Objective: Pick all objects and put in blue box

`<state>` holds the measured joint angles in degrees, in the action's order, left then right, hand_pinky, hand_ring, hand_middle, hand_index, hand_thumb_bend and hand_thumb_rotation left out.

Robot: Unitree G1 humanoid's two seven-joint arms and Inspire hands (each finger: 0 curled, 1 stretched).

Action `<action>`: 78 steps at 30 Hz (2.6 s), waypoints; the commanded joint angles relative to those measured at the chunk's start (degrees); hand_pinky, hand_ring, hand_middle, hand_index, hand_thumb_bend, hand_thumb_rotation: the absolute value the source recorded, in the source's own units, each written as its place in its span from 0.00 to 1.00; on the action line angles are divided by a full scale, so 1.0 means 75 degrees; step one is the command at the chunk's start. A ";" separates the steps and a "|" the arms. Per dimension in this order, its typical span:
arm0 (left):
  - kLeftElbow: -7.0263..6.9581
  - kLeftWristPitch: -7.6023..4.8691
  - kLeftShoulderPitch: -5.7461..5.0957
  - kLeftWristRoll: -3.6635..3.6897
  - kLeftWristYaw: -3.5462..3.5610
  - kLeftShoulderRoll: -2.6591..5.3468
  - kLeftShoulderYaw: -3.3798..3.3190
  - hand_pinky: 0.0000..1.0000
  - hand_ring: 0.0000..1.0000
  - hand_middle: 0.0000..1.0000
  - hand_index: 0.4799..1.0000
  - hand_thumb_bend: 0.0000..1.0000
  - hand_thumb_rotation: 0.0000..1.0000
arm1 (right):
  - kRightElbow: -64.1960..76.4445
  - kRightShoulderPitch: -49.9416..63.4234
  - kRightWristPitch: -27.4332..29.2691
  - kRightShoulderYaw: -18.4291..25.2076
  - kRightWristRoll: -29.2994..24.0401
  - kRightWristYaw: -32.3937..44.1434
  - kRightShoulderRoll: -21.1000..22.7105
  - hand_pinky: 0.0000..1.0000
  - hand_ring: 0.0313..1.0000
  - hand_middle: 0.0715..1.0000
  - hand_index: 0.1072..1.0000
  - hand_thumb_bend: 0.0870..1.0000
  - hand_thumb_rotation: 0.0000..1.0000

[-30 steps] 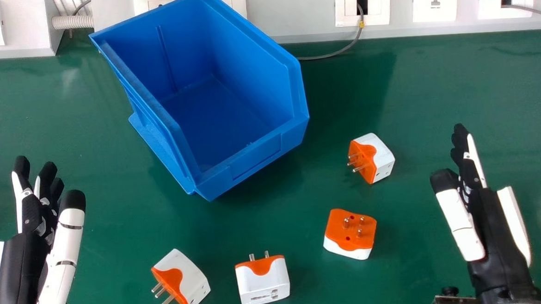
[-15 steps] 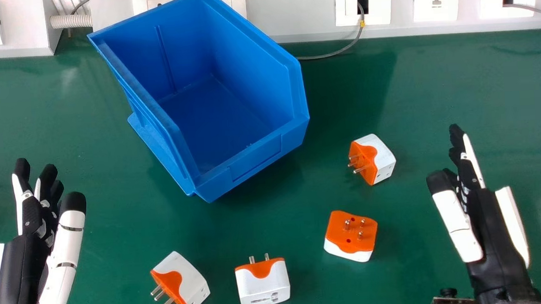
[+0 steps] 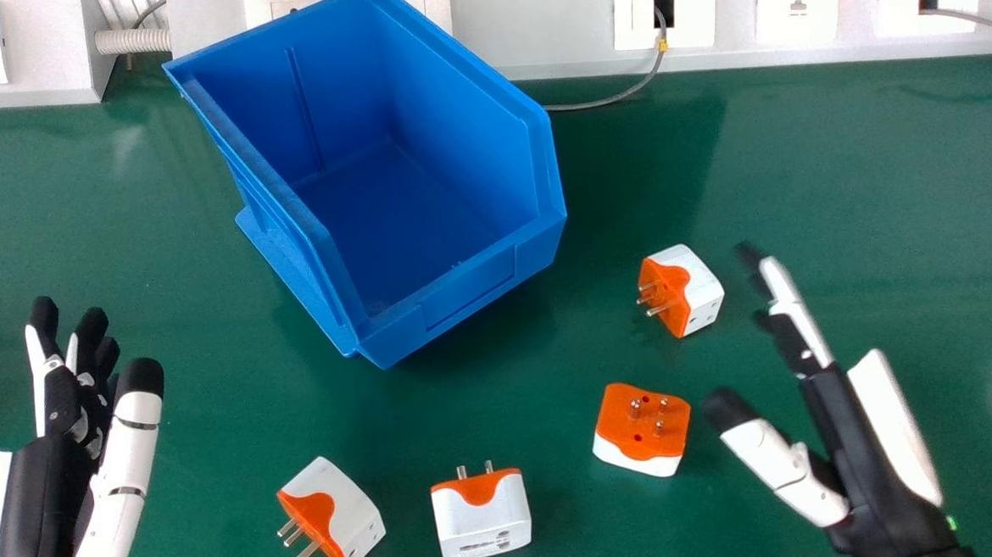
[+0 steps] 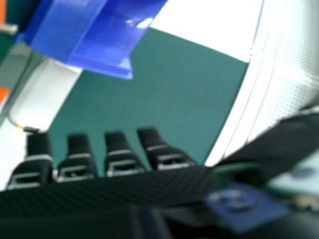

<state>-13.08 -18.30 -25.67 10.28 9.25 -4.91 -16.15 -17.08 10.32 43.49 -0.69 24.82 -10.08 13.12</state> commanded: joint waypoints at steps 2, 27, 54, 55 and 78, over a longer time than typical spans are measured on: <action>-0.0165 -0.0220 -0.0007 0.0096 -0.0002 0.0018 -0.0035 1.00 1.00 1.00 0.92 0.45 0.73 | -0.0011 0.0015 0.0285 -0.0190 0.0377 -0.0124 0.0290 0.74 0.87 0.91 0.89 0.45 0.87; -0.0070 -0.0270 0.0112 0.0427 0.0267 -0.0164 -0.0208 1.00 1.00 1.00 0.93 0.43 0.71 | -0.1667 -0.1427 -0.0643 -0.1125 0.1899 -0.1469 0.0735 0.66 0.84 0.88 0.88 0.52 0.84; -0.0144 -0.0208 0.0132 0.0169 0.0078 -0.0084 -0.0131 1.00 1.00 0.99 0.92 0.42 0.73 | 0.0830 -0.0324 -0.1299 -0.1116 0.1332 -0.1435 0.1248 0.73 0.88 0.91 0.90 0.56 0.96; -0.0150 -0.0220 0.0140 0.0171 0.0080 -0.0086 -0.0120 1.00 1.00 0.99 0.92 0.42 0.73 | 0.0987 -0.0216 -0.1282 -0.1100 0.1206 -0.1323 0.1240 0.73 0.88 0.91 0.90 0.56 0.96; -0.0366 -0.0098 0.0070 0.0224 0.0061 -0.0096 -0.0111 1.00 1.00 0.99 0.92 0.42 0.72 | 0.0104 -0.0679 -0.1284 -0.1155 0.1346 -0.1089 0.1234 0.72 0.86 0.90 0.89 0.55 0.93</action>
<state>-14.27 -18.79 -24.67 11.67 9.77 -5.48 -16.82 -15.50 7.11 33.78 -9.37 34.46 -17.23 22.16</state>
